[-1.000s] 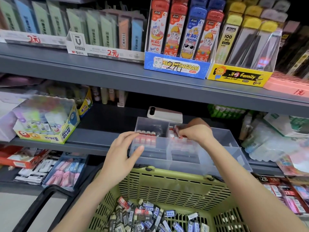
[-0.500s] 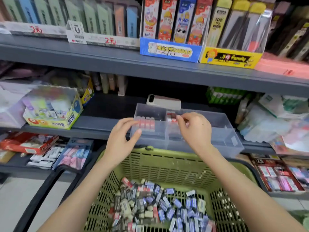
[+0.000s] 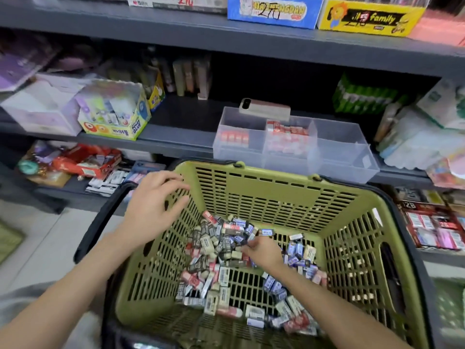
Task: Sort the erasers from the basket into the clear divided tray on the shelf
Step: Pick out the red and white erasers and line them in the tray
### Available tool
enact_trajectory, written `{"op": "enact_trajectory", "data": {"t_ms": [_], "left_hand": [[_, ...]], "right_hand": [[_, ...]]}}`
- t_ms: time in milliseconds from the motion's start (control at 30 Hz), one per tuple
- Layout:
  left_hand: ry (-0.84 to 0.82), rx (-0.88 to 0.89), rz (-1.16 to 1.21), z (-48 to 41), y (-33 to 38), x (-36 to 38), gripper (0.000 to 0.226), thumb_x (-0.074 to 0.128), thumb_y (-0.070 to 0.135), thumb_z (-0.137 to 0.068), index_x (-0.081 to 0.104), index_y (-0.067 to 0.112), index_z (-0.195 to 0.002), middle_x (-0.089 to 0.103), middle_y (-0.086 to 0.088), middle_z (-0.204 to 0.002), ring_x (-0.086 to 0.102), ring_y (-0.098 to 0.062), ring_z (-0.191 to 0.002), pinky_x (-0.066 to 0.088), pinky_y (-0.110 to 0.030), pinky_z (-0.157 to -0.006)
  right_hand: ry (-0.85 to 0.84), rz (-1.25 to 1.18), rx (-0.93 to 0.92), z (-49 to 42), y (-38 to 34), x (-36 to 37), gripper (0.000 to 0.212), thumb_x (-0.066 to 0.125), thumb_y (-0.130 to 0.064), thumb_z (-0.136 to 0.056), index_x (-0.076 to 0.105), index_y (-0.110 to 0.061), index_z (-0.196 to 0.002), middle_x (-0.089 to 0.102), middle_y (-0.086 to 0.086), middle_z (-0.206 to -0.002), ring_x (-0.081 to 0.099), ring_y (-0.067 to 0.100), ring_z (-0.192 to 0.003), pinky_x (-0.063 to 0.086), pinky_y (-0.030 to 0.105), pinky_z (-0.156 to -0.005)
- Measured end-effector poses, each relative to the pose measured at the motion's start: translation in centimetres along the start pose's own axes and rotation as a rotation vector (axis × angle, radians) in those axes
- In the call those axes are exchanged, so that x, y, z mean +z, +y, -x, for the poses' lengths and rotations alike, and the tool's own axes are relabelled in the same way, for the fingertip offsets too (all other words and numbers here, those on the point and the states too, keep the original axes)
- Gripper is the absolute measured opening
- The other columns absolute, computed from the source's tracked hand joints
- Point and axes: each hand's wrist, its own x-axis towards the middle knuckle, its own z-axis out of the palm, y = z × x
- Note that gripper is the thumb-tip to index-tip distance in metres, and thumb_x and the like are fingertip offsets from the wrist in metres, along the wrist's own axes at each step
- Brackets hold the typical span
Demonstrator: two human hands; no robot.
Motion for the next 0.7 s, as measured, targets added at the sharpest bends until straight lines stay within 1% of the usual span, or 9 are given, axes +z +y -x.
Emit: {"op": "enact_trajectory", "data": {"t_ms": [67,100,200,233,367,433,533,633,700], "left_hand": [[0.003,-0.036,0.016,1.2,0.2,-0.1,0.028,0.057,0.032,-0.086,0.073,0.012,-0.097,0.065,-0.004,-0.105,0.057,-0.025,-0.104,0.028,-0.023,-0.092],[0.016,-0.041,0.031,1.5,0.3,0.1,0.019,0.063,0.025,-0.086,0.072,0.012,-0.097,0.064,-0.003,-0.105,0.056,-0.024,-0.104,0.027,-0.022,-0.092],[0.036,-0.026,0.048,1.7,0.9,0.9,0.014,0.072,0.01,-0.081,0.072,0.011,-0.095,0.065,-0.003,-0.102,0.057,-0.025,-0.102,0.033,-0.032,-0.09],[0.025,-0.01,0.03,1.7,1.0,1.1,0.015,0.073,0.009,-0.08,0.073,0.01,-0.095,0.065,-0.004,-0.101,0.057,-0.026,-0.1,0.035,-0.034,-0.089],[-0.09,0.135,-0.171,1.9,0.1,1.7,0.019,0.079,0.01,-0.073,0.074,0.007,-0.091,0.067,-0.011,-0.097,0.061,-0.034,-0.094,0.048,-0.045,-0.084],[-0.108,0.152,-0.206,2.0,-0.3,1.7,0.019,0.08,0.01,-0.071,0.074,0.007,-0.089,0.066,-0.012,-0.097,0.061,-0.035,-0.094,0.05,-0.048,-0.082],[-0.094,0.149,-0.22,1.9,-0.5,1.9,0.02,0.079,0.011,-0.071,0.074,0.007,-0.089,0.066,-0.012,-0.097,0.061,-0.034,-0.094,0.048,-0.045,-0.084],[-0.102,0.169,-0.25,1.8,-0.5,2.2,0.021,0.08,0.014,-0.071,0.074,0.008,-0.09,0.066,-0.012,-0.098,0.061,-0.035,-0.096,0.048,-0.048,-0.084],[-0.11,0.176,-0.248,1.9,-0.2,2.3,0.021,0.08,0.015,-0.071,0.074,0.01,-0.091,0.066,-0.012,-0.099,0.061,-0.035,-0.098,0.048,-0.049,-0.084]], "right_hand": [[-0.009,-0.13,0.042,-0.7,-0.1,1.2,0.026,0.06,-0.043,-0.088,0.058,-0.018,-0.09,0.056,-0.001,-0.064,0.056,0.016,-0.061,0.045,0.028,-0.056],[0.047,-0.12,0.014,-1.0,-0.4,1.5,0.033,0.058,-0.046,-0.088,0.057,-0.017,-0.102,0.059,-0.001,-0.07,0.06,0.017,-0.066,0.045,0.028,-0.055],[0.336,0.114,-0.192,-2.4,-1.3,1.8,0.041,0.049,-0.055,-0.09,0.058,-0.017,-0.105,0.062,-0.002,-0.09,0.058,0.017,-0.088,0.047,0.029,-0.068],[0.354,0.149,-0.281,-3.0,-1.7,1.9,0.041,0.048,-0.052,-0.091,0.06,-0.018,-0.109,0.061,-0.003,-0.098,0.054,0.016,-0.095,0.046,0.029,-0.075],[0.174,0.314,-0.52,-4.2,-2.7,3.0,0.041,0.055,-0.037,-0.091,0.055,-0.016,-0.126,0.056,0.0,-0.119,0.046,0.02,-0.111,0.036,0.031,-0.093],[0.159,0.353,-0.607,-3.3,-2.1,3.7,0.041,0.056,-0.036,-0.09,0.055,-0.017,-0.127,0.056,0.0,-0.12,0.046,0.021,-0.113,0.035,0.034,-0.097],[0.07,0.385,-0.75,-0.1,1.2,4.1,0.045,0.062,-0.038,-0.085,0.056,-0.022,-0.126,0.061,-0.005,-0.108,0.054,0.016,-0.106,0.034,0.033,-0.098],[-0.025,0.295,-0.734,2.1,4.2,2.9,0.036,0.057,-0.043,-0.085,0.063,-0.025,-0.116,0.064,-0.008,-0.109,0.056,0.01,-0.106,0.042,0.033,-0.099],[0.043,0.206,-0.656,1.9,3.7,2.0,0.033,0.052,-0.046,-0.089,0.069,-0.023,-0.106,0.068,-0.008,-0.099,0.06,0.007,-0.096,0.048,0.035,-0.093]]}}
